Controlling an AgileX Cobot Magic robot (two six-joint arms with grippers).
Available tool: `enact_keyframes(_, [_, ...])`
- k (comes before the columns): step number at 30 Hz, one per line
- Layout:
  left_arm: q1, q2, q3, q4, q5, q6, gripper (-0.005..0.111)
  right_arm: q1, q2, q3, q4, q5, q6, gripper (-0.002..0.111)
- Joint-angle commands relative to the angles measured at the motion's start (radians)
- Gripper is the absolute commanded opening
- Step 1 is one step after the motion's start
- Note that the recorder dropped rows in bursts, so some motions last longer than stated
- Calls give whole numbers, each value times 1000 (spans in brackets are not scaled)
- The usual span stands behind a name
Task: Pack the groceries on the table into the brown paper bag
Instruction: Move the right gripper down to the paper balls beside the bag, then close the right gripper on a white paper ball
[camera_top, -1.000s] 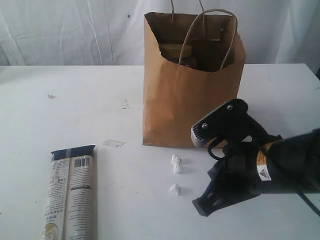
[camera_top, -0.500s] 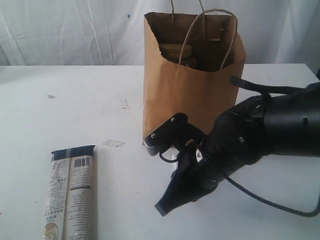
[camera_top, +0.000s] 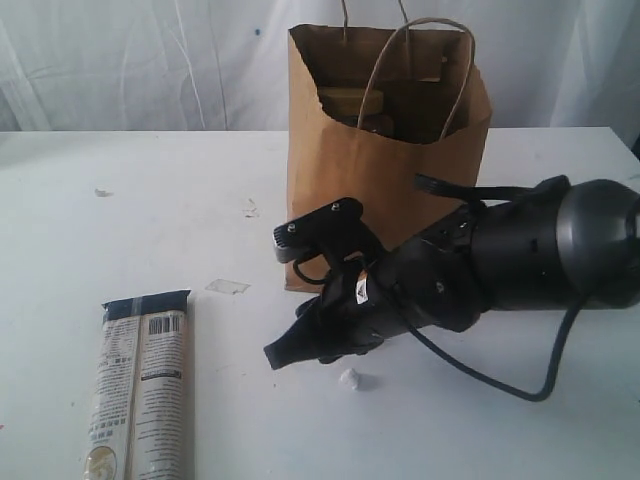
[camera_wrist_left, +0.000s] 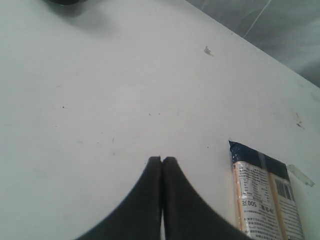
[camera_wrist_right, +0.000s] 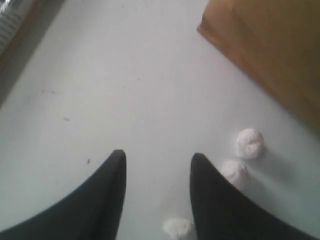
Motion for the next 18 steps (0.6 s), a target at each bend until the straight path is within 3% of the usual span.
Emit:
enact_keyframes(1, [2,-4,4,3,-1,2,0,0,20,41,-3,-168,75,39])
enact_keyframes(5, [2,-4,4,3,-1,2,0,-23,7,91,-3,-226,79,39])
enact_keyframes(10, [2,-4,4,3,-1,2,0,-125,18,91,-8,-205,24,39])
enact_keyframes(18, [2,-4,4,3,-1,2,0,-130,44,91,-10,-256,-7,39])
